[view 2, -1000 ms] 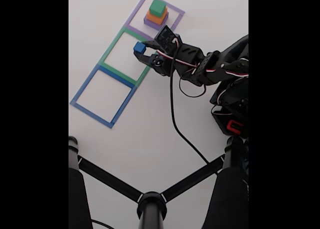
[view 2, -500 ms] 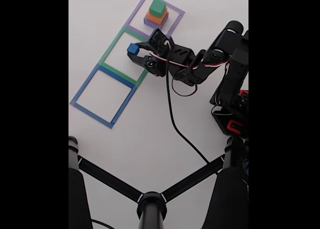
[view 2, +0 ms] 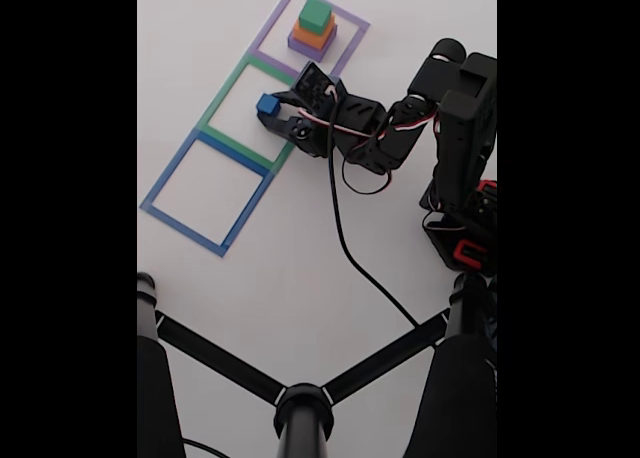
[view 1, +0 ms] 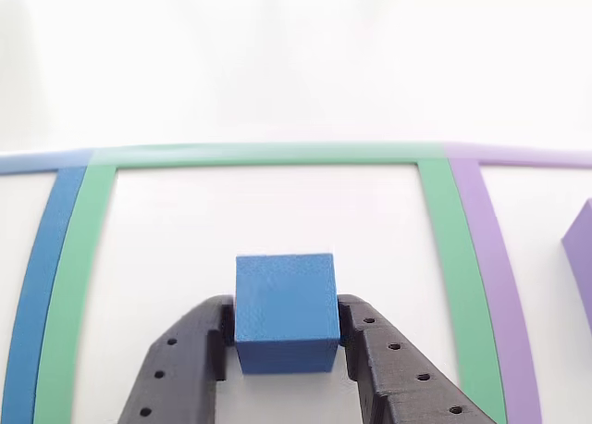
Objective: Tower of hanoi
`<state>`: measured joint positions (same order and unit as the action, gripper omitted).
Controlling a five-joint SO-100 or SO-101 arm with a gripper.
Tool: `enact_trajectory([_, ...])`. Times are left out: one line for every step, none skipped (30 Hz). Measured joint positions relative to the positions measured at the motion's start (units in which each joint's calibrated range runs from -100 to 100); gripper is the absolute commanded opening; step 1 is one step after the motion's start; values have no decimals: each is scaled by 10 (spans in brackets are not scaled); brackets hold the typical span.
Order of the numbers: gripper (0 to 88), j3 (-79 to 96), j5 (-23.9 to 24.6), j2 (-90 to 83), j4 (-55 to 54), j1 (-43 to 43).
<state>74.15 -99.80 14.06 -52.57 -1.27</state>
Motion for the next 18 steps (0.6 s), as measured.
enact_trajectory([176, 0, 0, 1, 0, 0])
enact_trajectory([182, 0, 0, 2, 0, 0])
enact_trajectory([189, -1, 0, 3, 0, 0])
enact_trajectory([194, 0, -2, 3, 0, 0])
enact_trajectory([199, 0, -2, 3, 0, 0])
enact_trajectory([204, 0, -2, 3, 0, 0])
enact_trajectory([208, 0, -2, 3, -1, 0])
enact_trajectory([213, 0, -2, 3, -4, 0])
enact_trajectory([217, 0, -2, 3, -6, 0])
enact_trajectory([217, 0, -2, 3, -8, 0])
enact_trajectory([218, 0, -2, 3, -9, 0])
enact_trajectory([219, 0, -2, 3, -9, 0])
enact_trajectory([219, 0, -2, 1, -9, 0])
enact_trajectory([218, -1, -2, -6, -9, 0])
enact_trajectory([212, -2, -2, -16, -9, 0])
enact_trajectory([206, -3, -2, -30, -7, 0])
enact_trajectory([199, -4, -2, -46, 2, 0])
enact_trajectory([191, -5, -2, -65, 12, 0])
